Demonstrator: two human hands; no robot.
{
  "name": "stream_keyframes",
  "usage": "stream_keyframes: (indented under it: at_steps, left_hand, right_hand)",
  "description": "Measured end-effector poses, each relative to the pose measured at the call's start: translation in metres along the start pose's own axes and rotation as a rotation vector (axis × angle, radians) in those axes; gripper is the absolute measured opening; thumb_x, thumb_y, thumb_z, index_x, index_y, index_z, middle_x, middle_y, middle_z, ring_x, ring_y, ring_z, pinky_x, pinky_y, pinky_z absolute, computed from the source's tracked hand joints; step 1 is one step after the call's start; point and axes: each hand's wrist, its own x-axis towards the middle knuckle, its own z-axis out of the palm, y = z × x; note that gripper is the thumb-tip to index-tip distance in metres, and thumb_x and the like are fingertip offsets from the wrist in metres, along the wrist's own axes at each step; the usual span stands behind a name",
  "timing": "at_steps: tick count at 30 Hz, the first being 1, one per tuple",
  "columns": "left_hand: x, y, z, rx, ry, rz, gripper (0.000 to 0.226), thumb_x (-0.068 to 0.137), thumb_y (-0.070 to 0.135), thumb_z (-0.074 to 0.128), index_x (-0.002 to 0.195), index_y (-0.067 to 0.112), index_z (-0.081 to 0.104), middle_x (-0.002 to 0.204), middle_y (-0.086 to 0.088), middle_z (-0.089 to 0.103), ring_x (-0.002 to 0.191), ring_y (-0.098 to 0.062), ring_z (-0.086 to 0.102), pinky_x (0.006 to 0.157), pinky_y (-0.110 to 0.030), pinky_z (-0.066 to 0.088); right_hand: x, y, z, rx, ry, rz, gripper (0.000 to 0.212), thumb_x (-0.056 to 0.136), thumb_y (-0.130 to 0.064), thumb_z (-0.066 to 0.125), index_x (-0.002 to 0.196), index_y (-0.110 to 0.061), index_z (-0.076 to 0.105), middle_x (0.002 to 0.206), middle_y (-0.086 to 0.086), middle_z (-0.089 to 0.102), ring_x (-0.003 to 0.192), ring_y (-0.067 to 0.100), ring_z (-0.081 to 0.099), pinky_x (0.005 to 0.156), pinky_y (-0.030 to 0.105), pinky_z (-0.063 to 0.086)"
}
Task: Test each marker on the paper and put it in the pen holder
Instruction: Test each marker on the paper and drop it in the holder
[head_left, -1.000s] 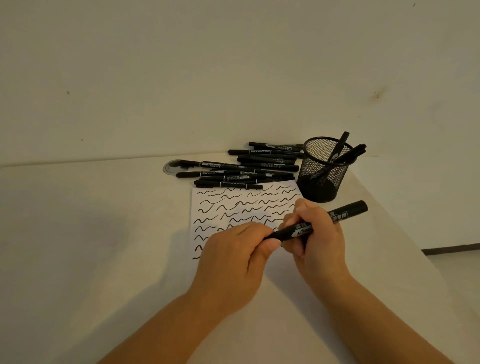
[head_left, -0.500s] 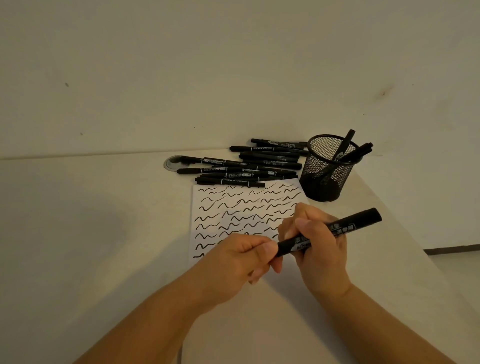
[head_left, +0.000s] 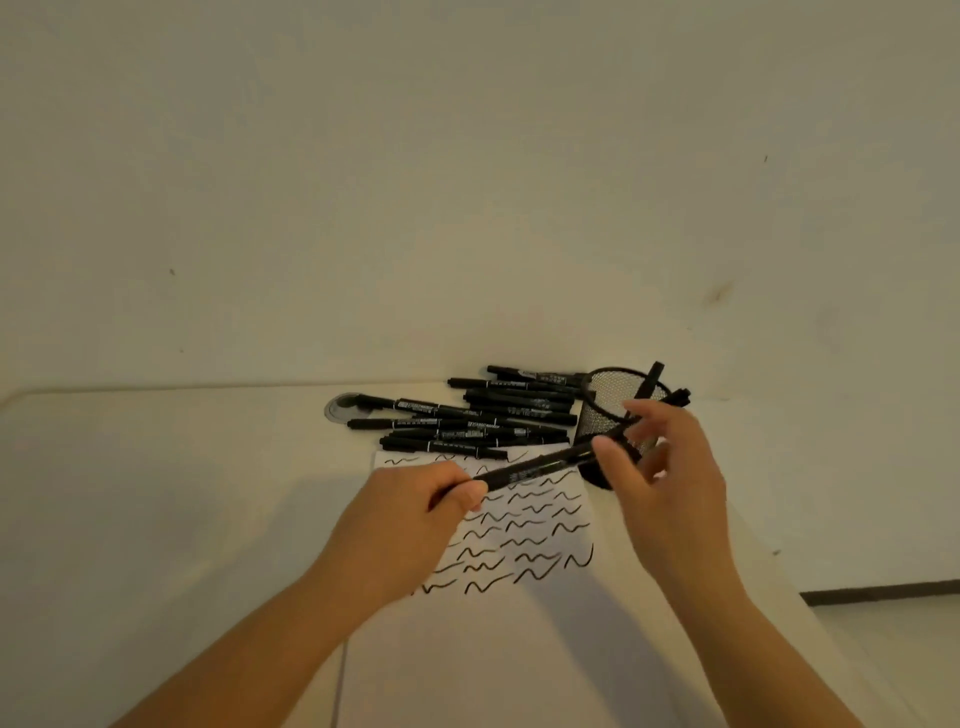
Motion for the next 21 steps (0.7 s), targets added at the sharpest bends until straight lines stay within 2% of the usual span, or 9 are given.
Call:
stream_keyframes:
  at_steps: [2,4,8,9,11,14,16,18,21]
  left_hand:
    - [0.012,0.012,-0.009,0.18,0.037,0.065,0.025,0.09,0.045,0.041,0.071,0.034,0.053,0.051,0.01,0.047,0.043,-0.001,0.044,0.043,-0.013,0.028]
    - [0.024,0.026,-0.013,0.294,0.073,0.132,0.026,0.09,0.047,0.039,0.074,0.033,0.053,0.054,0.01,0.048,0.048,-0.003,0.044,0.046,-0.019,0.027]
    - [0.042,0.052,-0.012,0.459,0.144,0.311,0.032,0.091,0.047,0.034,0.092,0.028,0.059,0.076,0.01,0.059,0.068,-0.01,0.054,0.059,-0.029,0.043]
    - [0.047,0.058,-0.013,0.445,0.163,0.354,0.035,0.091,0.048,0.032,0.094,0.027,0.06,0.08,0.01,0.061,0.071,-0.011,0.055,0.063,-0.032,0.046]
    - [0.057,0.069,-0.017,0.38,0.195,0.412,0.04,0.088,0.052,0.028,0.091,0.027,0.059,0.074,0.011,0.059,0.066,-0.008,0.054,0.057,-0.028,0.043]
    - [0.086,0.072,-0.028,0.293,0.208,0.383,0.044,0.086,0.053,0.022,0.095,0.028,0.057,0.068,0.013,0.057,0.055,-0.001,0.048,0.051,-0.021,0.034]
    - [0.112,0.06,-0.033,0.274,0.197,0.28,0.039,0.093,0.043,0.025,0.103,0.025,0.059,0.085,0.006,0.063,0.069,-0.009,0.055,0.063,-0.027,0.043]
    - [0.138,0.041,-0.032,0.324,0.14,0.161,0.029,0.097,0.03,0.034,0.106,0.023,0.06,0.101,0.002,0.062,0.086,-0.015,0.055,0.075,-0.03,0.042]
    - [0.165,0.011,-0.021,0.39,0.004,0.051,0.023,0.095,0.024,0.041,0.107,0.021,0.06,0.112,-0.001,0.06,0.093,-0.015,0.052,0.079,-0.028,0.039]
  right_hand:
    - [0.007,-0.008,-0.005,-0.312,-0.095,-0.371,0.03,0.077,-0.034,0.065,0.106,-0.03,0.061,0.098,-0.012,0.056,0.065,0.001,0.052,0.057,0.014,0.044]
    - [0.01,-0.013,-0.003,-0.465,-0.181,-0.634,0.033,0.072,-0.029,0.074,0.103,-0.021,0.067,0.095,-0.004,0.063,0.074,0.009,0.06,0.056,0.018,0.048]
    - [0.029,-0.02,-0.002,-0.44,-0.171,-0.777,0.024,0.073,-0.016,0.076,0.095,-0.011,0.069,0.083,0.003,0.065,0.072,0.02,0.063,0.047,0.027,0.051]
    - [0.036,-0.022,-0.003,-0.412,-0.163,-0.774,0.019,0.076,-0.015,0.073,0.094,-0.01,0.069,0.081,0.004,0.064,0.071,0.021,0.062,0.048,0.03,0.051]
    - [0.052,-0.024,-0.007,-0.381,-0.156,-0.737,0.015,0.079,-0.014,0.069,0.093,-0.009,0.068,0.079,0.004,0.062,0.066,0.02,0.059,0.049,0.03,0.049]
    - [0.075,-0.022,-0.011,-0.327,-0.143,-0.537,0.016,0.084,-0.019,0.063,0.099,-0.013,0.064,0.084,-0.004,0.059,0.063,0.013,0.053,0.057,0.022,0.045]
    - [0.09,-0.015,-0.014,-0.226,-0.11,-0.34,0.015,0.088,-0.025,0.058,0.101,-0.018,0.06,0.082,-0.012,0.054,0.066,0.008,0.053,0.059,0.019,0.044]
    - [0.102,-0.002,-0.015,-0.148,-0.116,-0.17,0.012,0.089,-0.029,0.055,0.099,-0.023,0.056,0.08,-0.017,0.054,0.07,0.002,0.055,0.057,0.019,0.044]
    - [0.112,0.017,-0.013,-0.165,-0.185,-0.063,0.011,0.09,-0.028,0.055,0.1,-0.026,0.051,0.084,-0.009,0.059,0.072,0.002,0.056,0.055,0.017,0.042]
